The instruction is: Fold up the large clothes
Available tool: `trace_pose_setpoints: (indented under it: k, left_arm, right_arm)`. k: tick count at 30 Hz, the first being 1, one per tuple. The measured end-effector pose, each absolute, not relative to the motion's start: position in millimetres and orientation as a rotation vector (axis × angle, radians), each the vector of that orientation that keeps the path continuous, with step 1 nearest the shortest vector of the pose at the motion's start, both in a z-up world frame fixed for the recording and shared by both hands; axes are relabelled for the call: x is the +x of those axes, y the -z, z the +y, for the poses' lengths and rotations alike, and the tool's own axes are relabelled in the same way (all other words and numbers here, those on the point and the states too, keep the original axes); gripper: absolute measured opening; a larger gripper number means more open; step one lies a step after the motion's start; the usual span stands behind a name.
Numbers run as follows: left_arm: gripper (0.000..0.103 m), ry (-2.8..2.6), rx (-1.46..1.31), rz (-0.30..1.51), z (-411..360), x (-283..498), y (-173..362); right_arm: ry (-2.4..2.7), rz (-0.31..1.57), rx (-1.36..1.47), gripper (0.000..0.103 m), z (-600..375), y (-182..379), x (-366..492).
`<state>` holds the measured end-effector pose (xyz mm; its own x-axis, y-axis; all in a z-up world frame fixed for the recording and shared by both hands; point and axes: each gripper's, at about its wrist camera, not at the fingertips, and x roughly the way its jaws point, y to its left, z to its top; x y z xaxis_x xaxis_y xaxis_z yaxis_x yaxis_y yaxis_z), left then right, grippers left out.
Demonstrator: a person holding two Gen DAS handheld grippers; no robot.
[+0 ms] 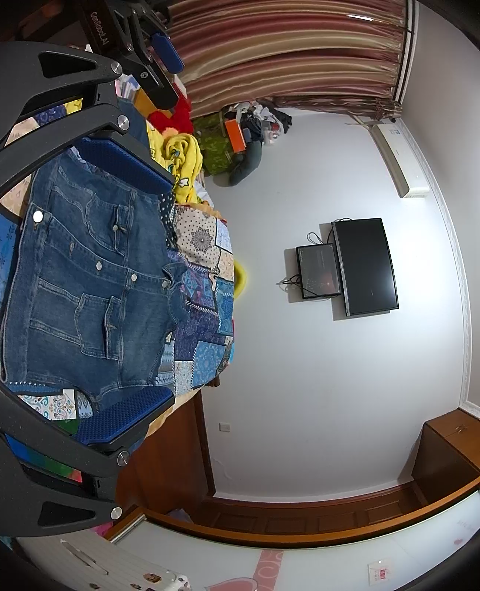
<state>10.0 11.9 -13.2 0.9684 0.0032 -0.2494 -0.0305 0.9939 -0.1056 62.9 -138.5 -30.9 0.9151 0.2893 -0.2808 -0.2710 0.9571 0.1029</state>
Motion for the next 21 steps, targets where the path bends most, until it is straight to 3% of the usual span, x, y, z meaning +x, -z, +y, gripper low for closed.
trace_pose_setpoints:
  k: [21]
  left_arm:
    - [0.103,-0.021,-0.124,0.265,16.1,19.0,18.8]
  right_arm:
    - [-0.285,0.32,0.048,0.103,-135.8,34.4,68.8]
